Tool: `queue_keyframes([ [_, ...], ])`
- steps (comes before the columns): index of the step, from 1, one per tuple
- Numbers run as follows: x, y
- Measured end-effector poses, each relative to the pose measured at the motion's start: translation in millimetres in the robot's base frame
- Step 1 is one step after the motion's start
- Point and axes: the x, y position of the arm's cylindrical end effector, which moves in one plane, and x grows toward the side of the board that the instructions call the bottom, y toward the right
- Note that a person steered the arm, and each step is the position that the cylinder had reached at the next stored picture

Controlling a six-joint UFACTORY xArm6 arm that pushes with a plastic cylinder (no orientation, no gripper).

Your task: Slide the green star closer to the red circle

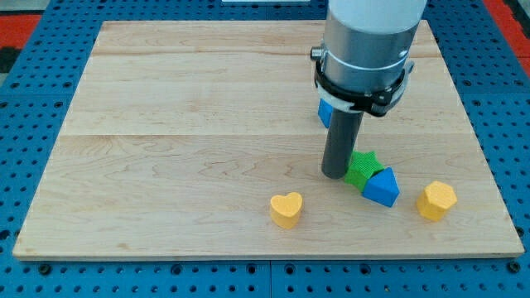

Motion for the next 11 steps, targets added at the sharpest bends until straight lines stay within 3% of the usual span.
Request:
queue_keyframes([
  [4, 15.5, 22.6],
  [5, 46.9, 22.6],
  [6, 50.8, 22.6],
  [7, 38.0, 21.5],
  [10, -61.5, 21.4],
  [11, -57.5, 21.2],
])
